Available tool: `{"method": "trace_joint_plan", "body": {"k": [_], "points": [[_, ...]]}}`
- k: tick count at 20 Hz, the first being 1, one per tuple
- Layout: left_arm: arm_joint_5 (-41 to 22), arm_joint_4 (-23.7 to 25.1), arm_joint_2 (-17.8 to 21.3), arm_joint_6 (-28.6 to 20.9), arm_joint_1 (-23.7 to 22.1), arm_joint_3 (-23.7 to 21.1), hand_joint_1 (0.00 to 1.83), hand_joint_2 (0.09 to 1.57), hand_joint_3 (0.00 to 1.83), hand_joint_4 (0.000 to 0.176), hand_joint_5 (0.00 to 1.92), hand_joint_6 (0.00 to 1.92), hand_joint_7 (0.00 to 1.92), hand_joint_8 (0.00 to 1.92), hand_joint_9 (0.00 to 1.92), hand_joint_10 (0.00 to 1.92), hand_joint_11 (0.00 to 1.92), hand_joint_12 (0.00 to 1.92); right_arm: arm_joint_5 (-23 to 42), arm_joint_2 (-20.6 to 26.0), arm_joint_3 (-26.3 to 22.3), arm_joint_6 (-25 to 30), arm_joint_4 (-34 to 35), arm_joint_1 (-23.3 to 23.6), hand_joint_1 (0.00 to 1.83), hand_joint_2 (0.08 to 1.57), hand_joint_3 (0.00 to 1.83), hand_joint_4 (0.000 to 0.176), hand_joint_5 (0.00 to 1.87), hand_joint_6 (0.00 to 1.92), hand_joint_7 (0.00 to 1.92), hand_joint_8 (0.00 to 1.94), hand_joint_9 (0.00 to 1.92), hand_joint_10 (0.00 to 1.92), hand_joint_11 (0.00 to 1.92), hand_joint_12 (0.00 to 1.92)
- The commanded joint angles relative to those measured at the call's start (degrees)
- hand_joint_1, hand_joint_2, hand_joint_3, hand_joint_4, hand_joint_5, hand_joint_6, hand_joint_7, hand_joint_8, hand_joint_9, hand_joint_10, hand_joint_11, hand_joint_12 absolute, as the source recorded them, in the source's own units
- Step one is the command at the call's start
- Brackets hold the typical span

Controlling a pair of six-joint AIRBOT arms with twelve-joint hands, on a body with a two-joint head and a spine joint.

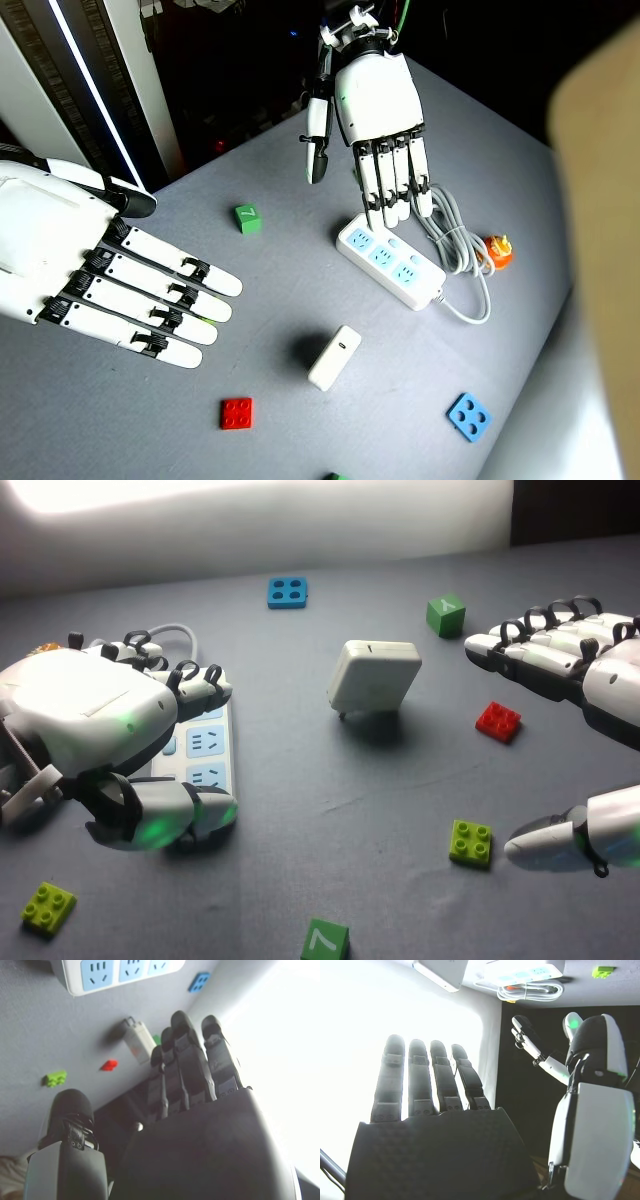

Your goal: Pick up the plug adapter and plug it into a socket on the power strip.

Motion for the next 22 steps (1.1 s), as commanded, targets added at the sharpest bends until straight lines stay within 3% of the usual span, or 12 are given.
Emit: {"method": "trace_joint_plan", "body": {"k": [1,2,3,4,6,8,9,11,13,15,19,22], "points": [[-2.82,2.57,0.52,0.47,-0.5,0.15,0.0,0.99,0.18,0.0,0.0,0.01,0.0,0.0,0.0,0.0,0.0,0.0,4.25,0.23,-0.14,0.03,-1.41,0.57,0.02,0.95,0.09,0.0,0.11,0.05,0.09,0.05,0.07,0.05,0.01,0.25],[-2.53,2.56,0.51,0.62,-0.56,0.19,0.0,0.99,0.18,0.0,0.0,0.01,0.0,0.0,0.0,0.0,0.0,0.0,4.25,0.23,-0.14,0.02,-1.41,0.57,0.02,0.95,0.09,0.0,0.11,0.05,0.09,0.05,0.07,0.05,0.01,0.25],[-1.99,2.22,0.51,1.25,-0.67,0.3,0.0,1.05,0.05,0.0,0.0,0.0,0.0,0.0,0.0,0.0,0.0,0.0,4.25,0.23,-0.14,0.02,-1.41,0.57,0.03,1.01,0.02,0.0,0.13,0.01,0.11,0.01,0.09,0.01,0.0,0.28],[-1.02,-0.13,0.51,4.33,-1.06,0.39,0.0,1.06,0.04,0.0,0.0,0.0,0.0,0.0,0.0,0.0,0.0,0.0,4.25,0.24,-0.14,0.02,-1.41,0.57,0.03,1.03,0.02,0.0,0.13,0.01,0.12,0.01,0.09,0.01,0.0,0.28],[-0.15,-0.24,0.49,4.56,-1.08,0.63,0.0,1.05,0.04,0.0,0.02,0.01,0.0,0.0,0.0,0.0,0.0,0.0,4.25,0.24,-0.14,0.02,-1.41,0.57,0.06,1.05,0.01,0.0,0.13,0.0,0.12,0.0,0.09,0.0,0.0,0.23],[0.53,-2.7,0.46,7.08,-0.88,0.67,0.0,1.05,0.03,0.0,0.0,0.0,0.0,0.0,0.0,0.0,0.0,0.0,4.53,0.25,-0.12,0.02,-1.41,0.57,0.16,1.06,0.01,0.0,0.17,0.0,0.16,0.0,0.13,0.0,0.0,0.34],[1.22,-5.88,0.46,10.5,-0.86,0.7,0.0,1.05,0.03,0.0,0.0,0.0,0.0,0.0,0.0,0.0,0.0,0.0,4.85,0.27,-0.1,0.02,-1.41,0.57,0.66,1.09,0.0,0.0,0.15,0.0,0.15,0.0,0.13,0.0,0.0,0.34],[1.8,-11.12,0.47,15.31,-0.5,0.9,0.0,1.06,0.03,0.0,0.0,0.0,0.0,0.0,0.0,0.0,0.0,0.0,4.98,0.33,0.0,0.02,-1.32,0.49,1.11,1.05,0.0,0.0,0.1,0.0,0.08,0.0,0.08,0.0,0.0,0.32],[1.81,-14.68,0.47,16.94,-0.09,1.21,0.0,1.06,0.03,0.0,0.01,0.0,0.0,0.0,0.0,0.0,0.0,0.0,4.14,0.32,0.56,0.0,-1.3,0.97,1.22,1.05,0.0,0.0,0.09,0.0,0.07,0.0,0.07,0.0,0.0,0.4],[3.15,-16.99,0.13,16.94,0.32,2.01,0.0,1.07,0.03,0.0,0.03,0.01,0.0,0.0,0.0,0.0,0.0,0.0,2.15,-0.32,2.48,0.0,-0.71,2.14,1.17,1.05,0.0,0.0,0.1,0.0,0.08,0.0,0.08,0.0,0.0,0.44],[3.22,-20.61,-1.91,16.94,0.38,3.66,0.0,1.08,0.02,0.0,0.06,0.02,0.03,0.01,0.01,0.0,0.0,0.0,-4.81,-3.83,9.99,-7.97,13.48,5.54,1.28,1.03,0.0,0.0,0.04,0.0,0.04,0.0,0.06,0.0,0.0,0.39],[2.91,-21.52,-3.34,16.93,0.4,4.39,0.0,1.08,0.02,0.0,0.06,0.01,0.03,0.01,0.01,0.0,0.0,0.0,-8.16,-6.92,14.97,-9.17,15.12,6.7,1.29,1.01,0.0,0.0,0.03,0.0,0.04,0.0,0.05,0.0,0.0,0.38]]}}
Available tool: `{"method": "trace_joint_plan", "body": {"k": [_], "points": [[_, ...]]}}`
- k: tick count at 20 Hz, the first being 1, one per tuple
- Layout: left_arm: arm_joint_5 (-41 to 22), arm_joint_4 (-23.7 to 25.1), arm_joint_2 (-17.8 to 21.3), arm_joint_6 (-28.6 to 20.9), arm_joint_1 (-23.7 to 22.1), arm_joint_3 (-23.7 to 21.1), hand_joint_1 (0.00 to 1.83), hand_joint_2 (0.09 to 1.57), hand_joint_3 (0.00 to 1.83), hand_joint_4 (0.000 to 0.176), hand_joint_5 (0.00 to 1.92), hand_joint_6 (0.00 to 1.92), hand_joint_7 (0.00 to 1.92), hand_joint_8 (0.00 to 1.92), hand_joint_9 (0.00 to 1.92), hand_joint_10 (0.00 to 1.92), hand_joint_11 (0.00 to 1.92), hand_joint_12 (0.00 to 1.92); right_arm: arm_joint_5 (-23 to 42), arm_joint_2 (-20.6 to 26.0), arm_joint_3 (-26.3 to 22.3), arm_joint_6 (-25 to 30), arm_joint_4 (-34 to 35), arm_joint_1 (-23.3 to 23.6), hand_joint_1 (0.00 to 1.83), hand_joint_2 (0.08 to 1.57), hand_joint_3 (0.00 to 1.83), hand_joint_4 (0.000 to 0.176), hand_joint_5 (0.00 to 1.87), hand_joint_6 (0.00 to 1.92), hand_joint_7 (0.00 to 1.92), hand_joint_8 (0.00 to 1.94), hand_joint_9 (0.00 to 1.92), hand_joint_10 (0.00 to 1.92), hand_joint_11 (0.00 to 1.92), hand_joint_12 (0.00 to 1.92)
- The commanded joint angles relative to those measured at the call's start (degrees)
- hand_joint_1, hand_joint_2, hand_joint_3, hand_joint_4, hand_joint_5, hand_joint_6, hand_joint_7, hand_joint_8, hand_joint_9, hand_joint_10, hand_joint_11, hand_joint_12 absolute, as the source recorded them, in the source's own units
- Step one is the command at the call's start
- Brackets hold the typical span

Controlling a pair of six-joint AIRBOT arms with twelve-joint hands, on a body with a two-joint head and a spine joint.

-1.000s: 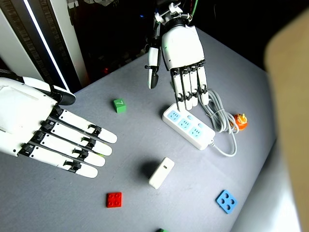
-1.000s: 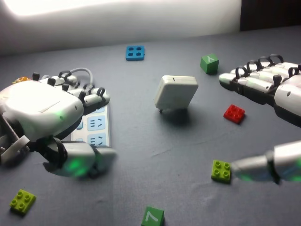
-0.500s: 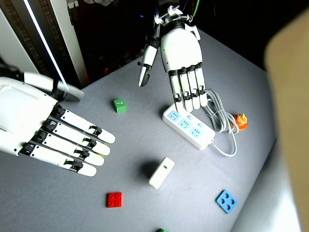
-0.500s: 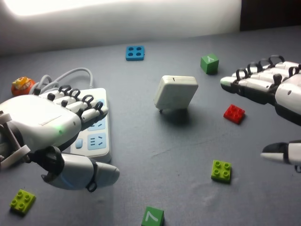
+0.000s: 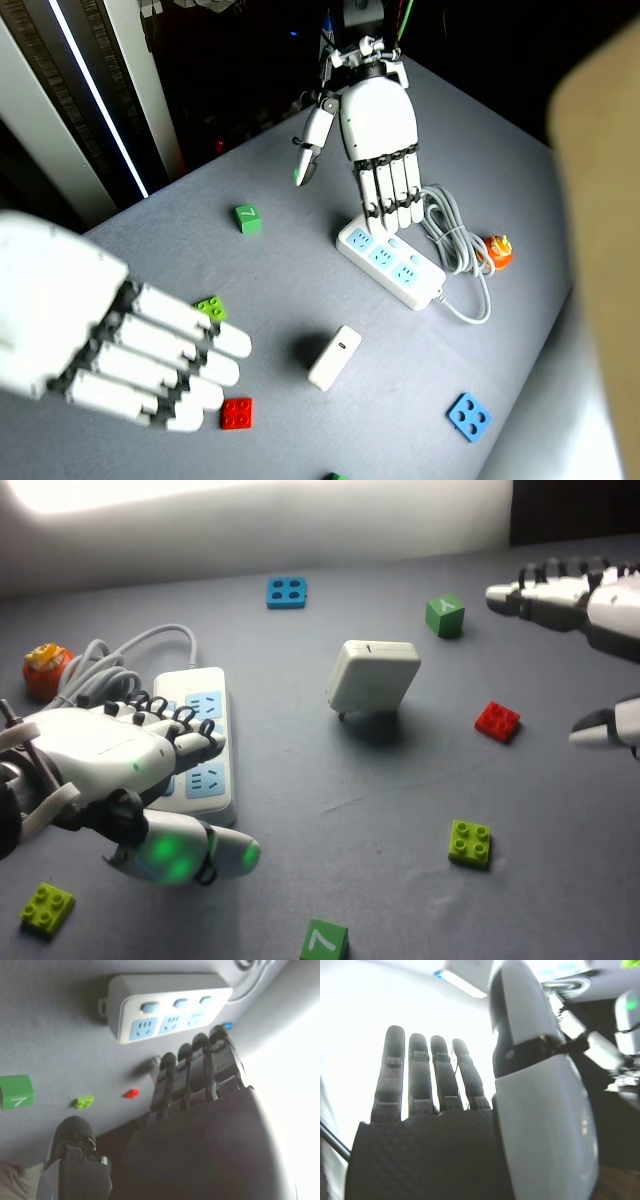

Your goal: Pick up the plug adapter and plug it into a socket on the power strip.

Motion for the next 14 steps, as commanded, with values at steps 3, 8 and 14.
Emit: {"method": "trace_joint_plan", "body": {"k": [3,8,14], "points": [[-1.79,1.8,0.11,-0.24,0.24,-0.11,0.0,1.08,0.02,0.0,0.06,0.01,0.04,0.01,0.01,0.0,0.0,0.0,-1.89,-3.76,5.4,-4.32,9.26,2.27,1.29,1.0,0.0,0.0,0.02,0.0,0.01,0.0,0.02,0.0,0.0,0.31],[-2.39,9.55,0.11,-8.87,3.48,-0.51,0.0,1.08,0.01,0.0,0.06,0.01,0.04,0.0,0.01,0.0,0.01,0.0,-5.46,-11.54,14.81,-6.74,13.22,3.76,1.24,0.97,0.0,0.0,0.07,0.01,0.04,0.0,0.04,0.01,0.0,0.39],[-6.07,19.11,0.03,-20.03,6.95,-1.66,0.0,1.09,0.01,0.0,0.07,0.01,0.04,0.0,0.02,0.0,0.01,0.0,-9.83,-18.84,23.66,-5.81,14.4,2.57,1.17,0.95,0.0,0.0,0.1,0.0,0.07,0.0,0.08,0.01,0.0,0.5]]}}
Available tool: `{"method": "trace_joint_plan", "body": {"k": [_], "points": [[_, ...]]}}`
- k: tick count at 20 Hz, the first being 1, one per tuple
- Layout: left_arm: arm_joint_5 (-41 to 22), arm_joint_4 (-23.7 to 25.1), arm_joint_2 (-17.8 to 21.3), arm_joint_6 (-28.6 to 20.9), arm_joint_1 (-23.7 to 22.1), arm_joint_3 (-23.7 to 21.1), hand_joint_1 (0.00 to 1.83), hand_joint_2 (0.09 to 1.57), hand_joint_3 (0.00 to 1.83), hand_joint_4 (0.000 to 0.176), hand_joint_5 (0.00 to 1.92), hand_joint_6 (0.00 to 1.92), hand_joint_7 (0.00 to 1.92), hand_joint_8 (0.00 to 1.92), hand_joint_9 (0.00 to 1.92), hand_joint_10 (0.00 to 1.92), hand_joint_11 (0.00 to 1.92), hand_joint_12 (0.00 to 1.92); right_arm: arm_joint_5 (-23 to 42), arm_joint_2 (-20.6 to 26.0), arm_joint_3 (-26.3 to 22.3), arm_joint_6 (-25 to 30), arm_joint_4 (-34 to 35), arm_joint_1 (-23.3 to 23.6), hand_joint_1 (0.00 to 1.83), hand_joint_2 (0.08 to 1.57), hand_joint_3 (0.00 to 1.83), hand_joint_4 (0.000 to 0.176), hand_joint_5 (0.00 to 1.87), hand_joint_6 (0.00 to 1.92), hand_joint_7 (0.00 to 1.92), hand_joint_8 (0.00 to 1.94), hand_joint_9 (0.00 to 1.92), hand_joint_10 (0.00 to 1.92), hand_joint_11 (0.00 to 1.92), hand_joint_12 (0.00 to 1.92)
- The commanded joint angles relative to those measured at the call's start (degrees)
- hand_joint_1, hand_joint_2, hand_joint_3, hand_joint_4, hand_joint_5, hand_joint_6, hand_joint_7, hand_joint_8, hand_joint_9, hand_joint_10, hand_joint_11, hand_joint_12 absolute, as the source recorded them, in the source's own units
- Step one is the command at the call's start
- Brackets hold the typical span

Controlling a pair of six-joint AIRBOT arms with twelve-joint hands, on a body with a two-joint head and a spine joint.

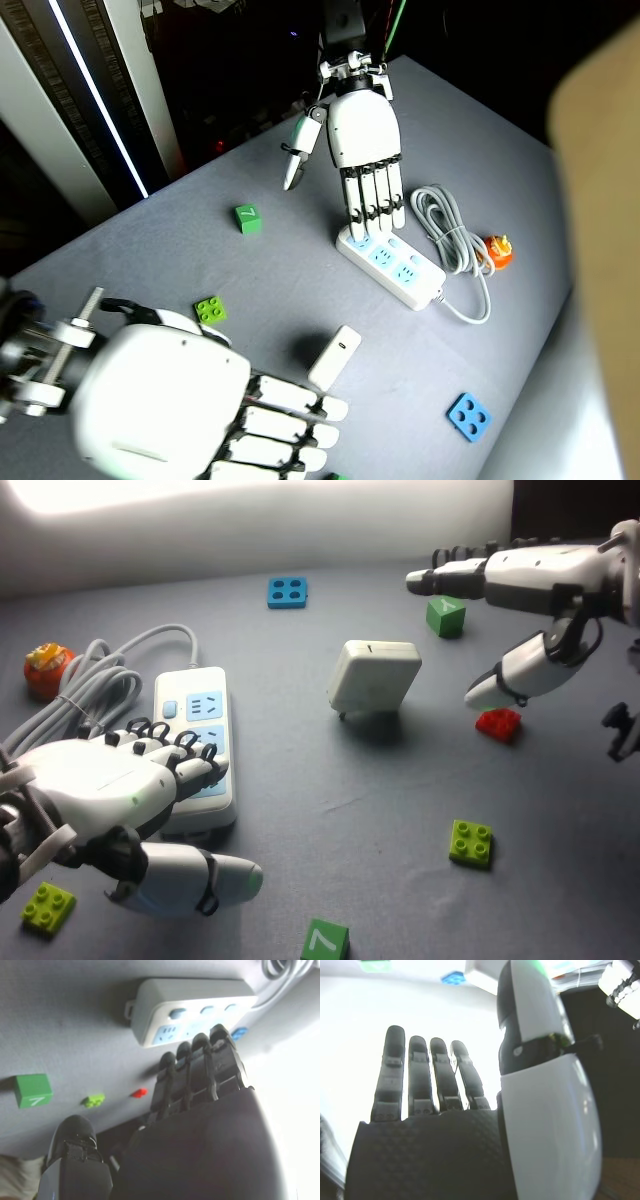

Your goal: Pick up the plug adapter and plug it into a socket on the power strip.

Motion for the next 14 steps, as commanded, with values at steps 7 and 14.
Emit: {"method": "trace_joint_plan", "body": {"k": [7,14], "points": [[-9.06,8.38,-0.96,-9.79,4.48,-0.83,0.0,1.08,0.0,0.0,0.07,0.01,0.05,0.01,0.03,0.01,0.01,0.01,-1.74,-6.02,8.19,0.27,0.14,-1.25,1.14,0.92,0.0,0.0,0.14,0.01,0.11,0.01,0.13,0.01,0.0,0.59],[-12.54,11.11,-3.4,-14.01,6.76,-0.63,0.0,1.08,0.0,0.0,0.09,0.01,0.07,0.01,0.04,0.01,0.04,0.02,-3.31,-12.11,15.2,-0.28,0.14,-1.36,1.09,0.94,0.01,0.0,0.28,0.02,0.24,0.01,0.25,0.01,0.0,0.71]]}}
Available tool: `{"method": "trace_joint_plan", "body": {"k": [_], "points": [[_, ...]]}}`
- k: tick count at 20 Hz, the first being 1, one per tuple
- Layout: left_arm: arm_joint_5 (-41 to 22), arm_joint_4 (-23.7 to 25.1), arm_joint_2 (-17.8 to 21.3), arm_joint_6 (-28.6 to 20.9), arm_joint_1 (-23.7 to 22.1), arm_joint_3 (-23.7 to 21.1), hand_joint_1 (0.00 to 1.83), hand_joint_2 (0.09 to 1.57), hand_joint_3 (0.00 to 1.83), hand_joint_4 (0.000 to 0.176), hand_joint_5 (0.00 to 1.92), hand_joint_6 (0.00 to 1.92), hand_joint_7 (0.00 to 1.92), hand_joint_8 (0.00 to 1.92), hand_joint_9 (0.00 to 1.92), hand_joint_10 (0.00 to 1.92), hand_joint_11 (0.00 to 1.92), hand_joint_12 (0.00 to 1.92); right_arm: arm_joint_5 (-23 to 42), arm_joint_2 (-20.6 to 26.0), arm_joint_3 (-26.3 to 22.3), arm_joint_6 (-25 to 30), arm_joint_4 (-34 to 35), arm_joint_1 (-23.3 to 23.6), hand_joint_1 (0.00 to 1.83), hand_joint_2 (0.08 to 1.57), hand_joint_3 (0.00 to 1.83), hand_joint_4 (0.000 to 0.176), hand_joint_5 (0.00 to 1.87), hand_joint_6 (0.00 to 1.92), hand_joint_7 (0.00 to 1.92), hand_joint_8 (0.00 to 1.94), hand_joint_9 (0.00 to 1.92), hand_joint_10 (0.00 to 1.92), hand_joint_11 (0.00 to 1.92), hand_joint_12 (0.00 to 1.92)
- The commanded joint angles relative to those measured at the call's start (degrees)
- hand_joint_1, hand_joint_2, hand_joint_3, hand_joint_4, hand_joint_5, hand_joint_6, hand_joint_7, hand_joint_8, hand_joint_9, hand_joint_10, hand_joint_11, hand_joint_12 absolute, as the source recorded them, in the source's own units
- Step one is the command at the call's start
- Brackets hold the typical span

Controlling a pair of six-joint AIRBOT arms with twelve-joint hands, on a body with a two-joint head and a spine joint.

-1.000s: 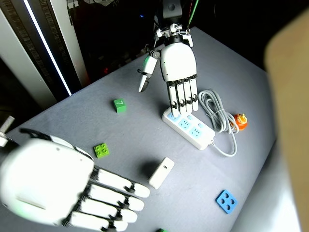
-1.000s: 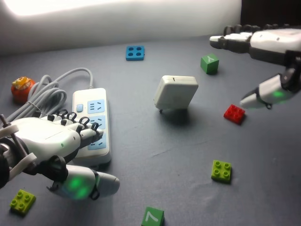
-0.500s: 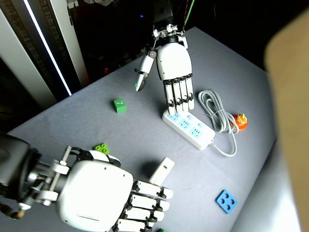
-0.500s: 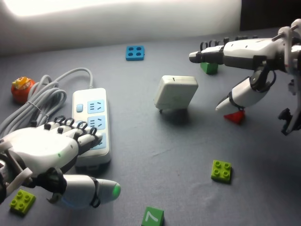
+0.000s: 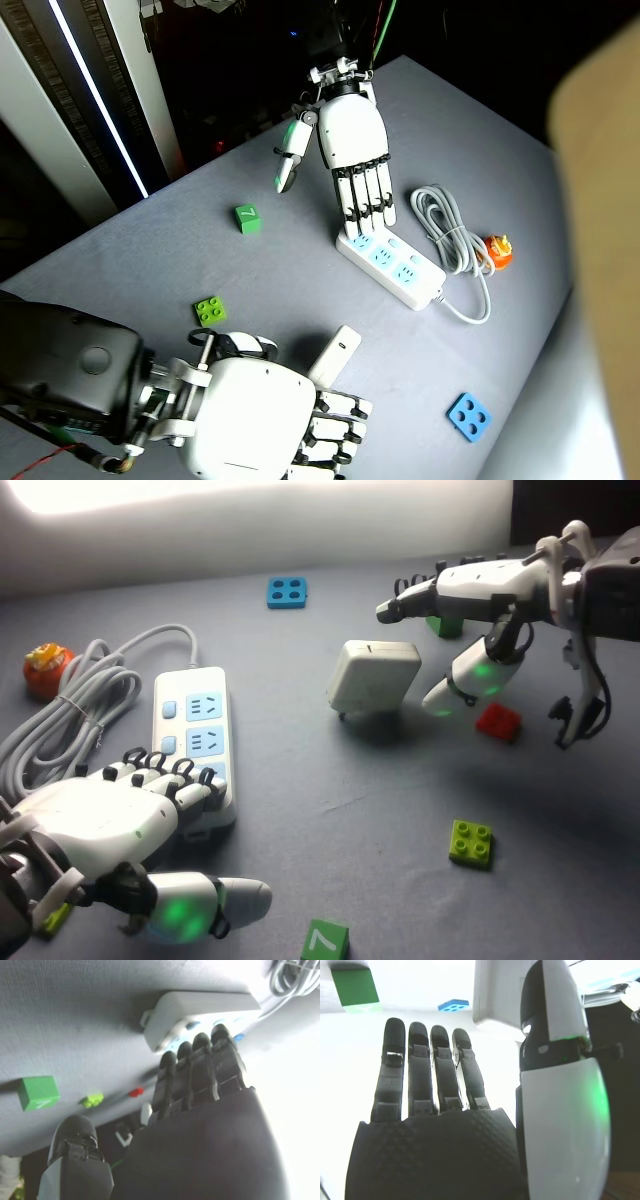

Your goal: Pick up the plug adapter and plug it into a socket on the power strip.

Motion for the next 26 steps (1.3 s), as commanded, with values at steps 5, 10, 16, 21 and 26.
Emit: {"method": "trace_joint_plan", "body": {"k": [5,10,16,21,26], "points": [[-4.94,2.37,-0.98,-1.4,0.57,0.72,0.0,1.09,0.0,0.0,0.09,0.01,0.07,0.01,0.04,0.01,0.04,0.02,0.74,-2.67,1.43,0.09,0.34,0.3,1.11,0.96,0.0,0.0,0.34,0.0,0.32,0.01,0.32,0.01,0.0,0.84],[-5.72,2.37,-1.17,-4.83,2.29,1.03,0.0,1.09,0.01,0.0,0.09,0.0,0.08,0.01,0.05,0.01,0.04,0.02,1.35,-5.83,4.34,0.47,0.35,0.47,1.11,0.97,0.0,0.0,0.38,0.01,0.38,0.01,0.39,0.02,0.0,0.94],[-5.75,2.37,-1.17,-8.37,3.5,1.19,0.0,1.09,0.0,0.0,0.1,0.01,0.09,0.01,0.06,0.01,0.07,0.04,1.33,-8.25,6.71,0.65,0.35,0.55,1.12,1.0,0.0,0.0,0.47,0.01,0.51,0.01,0.5,0.02,0.05,0.99],[-5.75,2.37,-1.29,-9.54,4.11,1.33,0.0,1.1,0.0,0.0,0.11,0.01,0.1,0.01,0.08,0.01,0.08,0.05,1.39,-8.76,6.71,0.99,0.35,0.62,1.12,1.06,0.01,0.0,0.61,0.01,0.68,0.01,0.63,0.02,0.13,1.01],[-5.75,2.37,-1.46,-10.21,4.87,1.12,0.0,1.09,0.0,0.0,0.1,0.0,0.09,0.0,0.08,0.0,0.07,0.05,1.44,-8.91,6.73,0.99,0.35,0.26,1.12,1.06,0.0,0.0,0.68,0.01,0.76,0.01,0.71,0.02,0.2,0.98]]}}
